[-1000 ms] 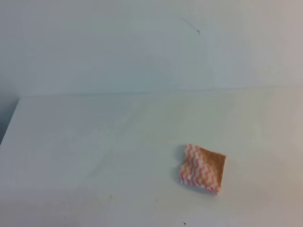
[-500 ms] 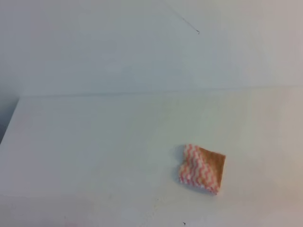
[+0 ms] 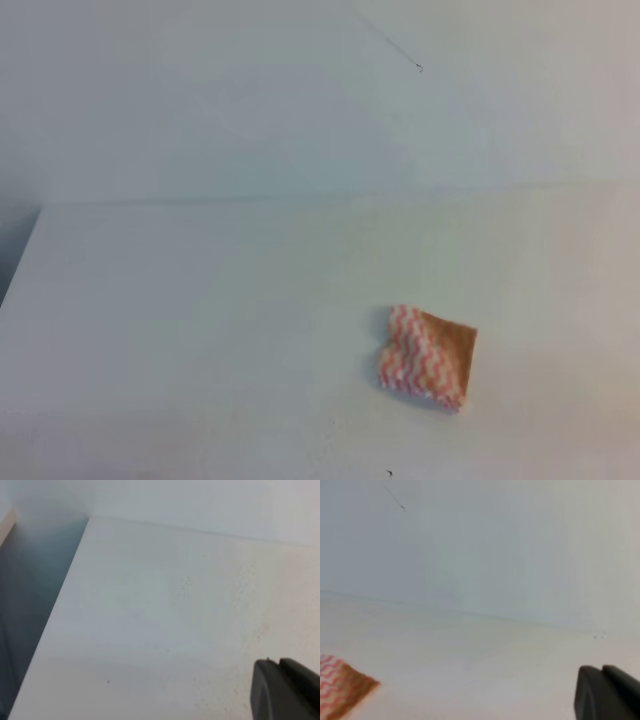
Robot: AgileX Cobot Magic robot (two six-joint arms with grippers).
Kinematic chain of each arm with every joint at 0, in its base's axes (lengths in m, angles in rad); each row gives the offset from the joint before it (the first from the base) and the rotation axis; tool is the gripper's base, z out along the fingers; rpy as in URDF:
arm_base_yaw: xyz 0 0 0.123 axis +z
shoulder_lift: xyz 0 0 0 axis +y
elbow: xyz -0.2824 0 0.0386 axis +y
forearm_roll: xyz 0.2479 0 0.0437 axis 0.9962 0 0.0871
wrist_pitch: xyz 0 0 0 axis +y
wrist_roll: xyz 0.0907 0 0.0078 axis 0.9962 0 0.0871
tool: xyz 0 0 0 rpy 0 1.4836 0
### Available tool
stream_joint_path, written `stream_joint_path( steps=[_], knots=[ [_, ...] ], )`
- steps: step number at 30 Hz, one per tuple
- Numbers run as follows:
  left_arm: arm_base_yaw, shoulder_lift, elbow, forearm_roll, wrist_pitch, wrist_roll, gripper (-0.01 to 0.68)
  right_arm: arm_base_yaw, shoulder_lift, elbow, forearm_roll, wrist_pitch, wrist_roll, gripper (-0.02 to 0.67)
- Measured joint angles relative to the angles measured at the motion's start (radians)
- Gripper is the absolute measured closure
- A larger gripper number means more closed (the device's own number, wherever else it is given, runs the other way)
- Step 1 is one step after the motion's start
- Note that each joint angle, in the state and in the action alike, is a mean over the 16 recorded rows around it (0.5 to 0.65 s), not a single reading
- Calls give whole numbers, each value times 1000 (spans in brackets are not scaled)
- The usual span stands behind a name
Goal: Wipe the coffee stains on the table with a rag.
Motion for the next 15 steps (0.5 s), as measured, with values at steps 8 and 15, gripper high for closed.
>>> stream_joint_path(
  steps=[8,15],
  knots=[
    [0,0,0,0,0,0,674,-72,-48,97,23,5,59,651],
    [0,-2,0,0,0,0,674,-88,-50,116,28,65,114,651]
  ],
)
